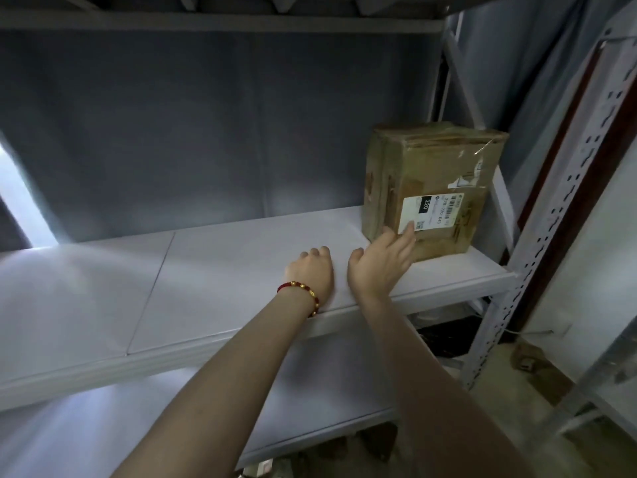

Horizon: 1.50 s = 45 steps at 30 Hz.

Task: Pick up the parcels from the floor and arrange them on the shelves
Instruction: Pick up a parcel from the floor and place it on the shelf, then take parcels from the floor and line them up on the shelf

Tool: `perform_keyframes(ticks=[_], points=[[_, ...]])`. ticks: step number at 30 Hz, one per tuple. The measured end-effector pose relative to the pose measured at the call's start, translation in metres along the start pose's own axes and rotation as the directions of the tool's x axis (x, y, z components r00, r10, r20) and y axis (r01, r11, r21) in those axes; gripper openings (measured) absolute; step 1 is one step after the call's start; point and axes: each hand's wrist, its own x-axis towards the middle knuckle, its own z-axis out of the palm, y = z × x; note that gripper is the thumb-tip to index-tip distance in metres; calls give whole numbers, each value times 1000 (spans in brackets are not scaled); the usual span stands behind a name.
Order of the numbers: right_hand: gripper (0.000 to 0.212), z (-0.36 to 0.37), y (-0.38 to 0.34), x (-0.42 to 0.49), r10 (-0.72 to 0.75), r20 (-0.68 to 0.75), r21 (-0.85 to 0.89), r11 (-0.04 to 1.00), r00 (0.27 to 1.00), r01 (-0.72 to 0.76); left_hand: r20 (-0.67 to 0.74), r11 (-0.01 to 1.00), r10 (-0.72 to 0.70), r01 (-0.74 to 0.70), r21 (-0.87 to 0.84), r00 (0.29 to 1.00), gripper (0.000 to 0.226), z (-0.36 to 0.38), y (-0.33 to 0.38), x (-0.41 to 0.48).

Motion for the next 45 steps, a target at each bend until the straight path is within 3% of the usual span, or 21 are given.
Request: perform_keyframes(ticks=[8, 16, 22, 28, 35, 41, 45], points=[[56, -11, -70, -99, -140, 193, 70, 989, 971, 129, -30, 993, -93, 95, 64, 995, 32, -20, -72, -82], [44, -40, -116, -231, -250, 190, 300, 936, 949, 186, -12, 983, -121, 122, 140, 993, 44, -22, -140, -192], [40, -43, -119, -341, -345, 314, 314, 917, 885, 246, 49, 959, -222, 209, 191, 974, 57, 10, -189, -281], [46, -25, -123, -427, -384, 586, 273, 923, 713, 273, 116, 920, -370, 347, 181, 922, 58, 46, -237, -344], [52, 39, -127, -497, -545, 641, 358, 835, 541, 417, 49, 880, -435, 414, 232, 899, 52, 99, -286, -370], [46, 117, -79, -610, -651, 668, 438, 736, 361, 516, 81, 797, -576, 536, 279, 814, 53, 229, -338, -434], [62, 173, -24, -679, -682, 695, 461, 665, 227, 588, 72, 780, -605, 572, 255, 793, 45, 336, -357, -463]])
